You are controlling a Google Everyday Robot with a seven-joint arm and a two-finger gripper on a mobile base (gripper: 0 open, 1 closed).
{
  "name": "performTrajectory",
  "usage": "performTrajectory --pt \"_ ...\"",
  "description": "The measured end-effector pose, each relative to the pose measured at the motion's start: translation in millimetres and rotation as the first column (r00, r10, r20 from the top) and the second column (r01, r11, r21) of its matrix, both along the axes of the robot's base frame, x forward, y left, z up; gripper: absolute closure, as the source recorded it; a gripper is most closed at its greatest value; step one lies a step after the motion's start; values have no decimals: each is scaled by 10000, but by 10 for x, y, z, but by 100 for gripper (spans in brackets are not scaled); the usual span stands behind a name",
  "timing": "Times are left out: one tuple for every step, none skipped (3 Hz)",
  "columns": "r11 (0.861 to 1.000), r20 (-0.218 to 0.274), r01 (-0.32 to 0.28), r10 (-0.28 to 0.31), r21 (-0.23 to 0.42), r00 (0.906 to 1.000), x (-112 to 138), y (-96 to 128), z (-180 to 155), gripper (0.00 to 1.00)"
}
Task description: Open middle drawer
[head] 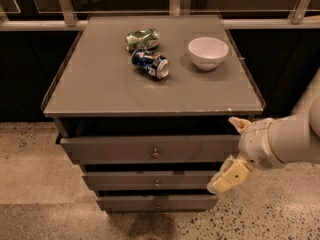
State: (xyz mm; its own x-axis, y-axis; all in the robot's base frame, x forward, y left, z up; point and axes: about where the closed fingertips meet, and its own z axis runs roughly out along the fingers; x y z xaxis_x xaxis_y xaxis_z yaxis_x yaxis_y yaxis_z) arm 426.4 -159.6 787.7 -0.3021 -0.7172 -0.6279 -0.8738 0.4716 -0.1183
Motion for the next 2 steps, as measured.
performTrajectory --pt "10000 22 -7 7 -29 10000 0 -2 6 0" --pt "9977 -181 546 -539 399 9984 -83 2 -349 0"
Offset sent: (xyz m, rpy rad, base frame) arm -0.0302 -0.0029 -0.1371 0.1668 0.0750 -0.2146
